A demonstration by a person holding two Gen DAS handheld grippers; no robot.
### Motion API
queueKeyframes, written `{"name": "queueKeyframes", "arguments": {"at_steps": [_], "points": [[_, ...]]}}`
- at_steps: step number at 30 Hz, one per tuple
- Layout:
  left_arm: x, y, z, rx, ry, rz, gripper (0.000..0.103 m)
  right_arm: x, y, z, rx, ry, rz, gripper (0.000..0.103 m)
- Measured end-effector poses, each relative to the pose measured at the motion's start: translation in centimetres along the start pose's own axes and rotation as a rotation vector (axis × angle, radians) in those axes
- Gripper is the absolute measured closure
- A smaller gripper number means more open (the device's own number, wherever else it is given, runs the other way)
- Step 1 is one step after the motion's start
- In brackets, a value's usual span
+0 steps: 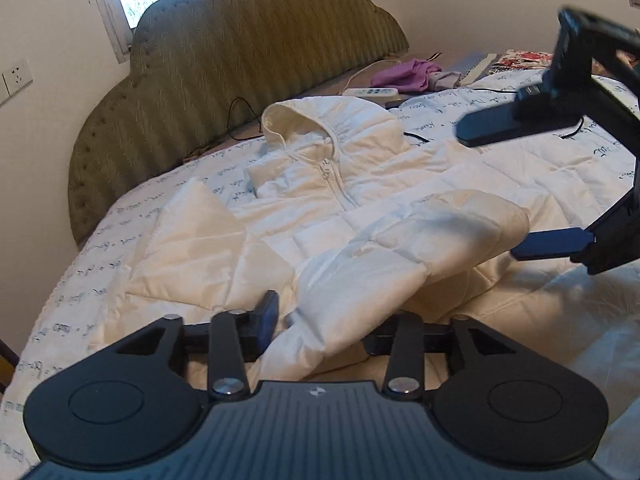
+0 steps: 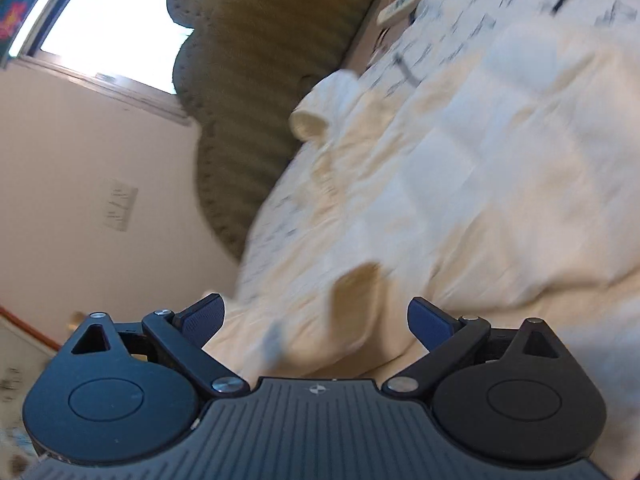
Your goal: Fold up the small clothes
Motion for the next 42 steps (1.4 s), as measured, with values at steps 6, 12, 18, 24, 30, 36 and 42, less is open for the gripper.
{"name": "queueKeyframes", "arguments": {"at_steps": [6, 12, 18, 24, 30, 36, 42], "points": [[-2.6, 0.4, -0.3, -0.049, -0.066, -0.061, 0.031, 0.6, -1.0, 0.5, 0.01, 0.012, -0.07, 0.043], [-2.7, 2.7, -0.3, -0.105, -0.119, -0.079, 0.021, 1.3, -1.5, 1.4, -0.016, 0.19, -0.181, 0.087], [1.7, 4.9, 0.2, -0.161, -0.058, 0.015, 0.021, 5.0, 2.1, 3.4, -0.271, 0.574, -0.365, 0.088], [8.0, 3.0, 0.6, -0.118, 0.009, 0.222, 0.01, 2.9, 4.4, 4.4, -0.26, 0.676, -0.569, 0.047], [13.0, -2.3, 0.1, 0.015, 0.086, 0.383, 0.01, 3.7, 0.9, 2.9, -0.19, 0.722, -0.514, 0.048], [15.4, -5.5, -3.7, 0.148, 0.115, 0.422, 0.009, 0.4, -2.5, 1.5, -0.05, 0.746, -0.665, 0.046], [14.1, -3.6, -2.2, 0.098, 0.12, 0.402, 0.01, 3.9, -0.5, 1.1, -0.208, 0.792, -0.572, 0.042]]}}
Point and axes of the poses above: each gripper's, at about its wrist camera, not at the fingertips, and y roughly against the way its jaws point, x to its left, z to its top, the point moved 6 cm from there along -y, roughly the way its jaws point, and after that the axes turned 6 degrees about -z, right-handed, at the moved point
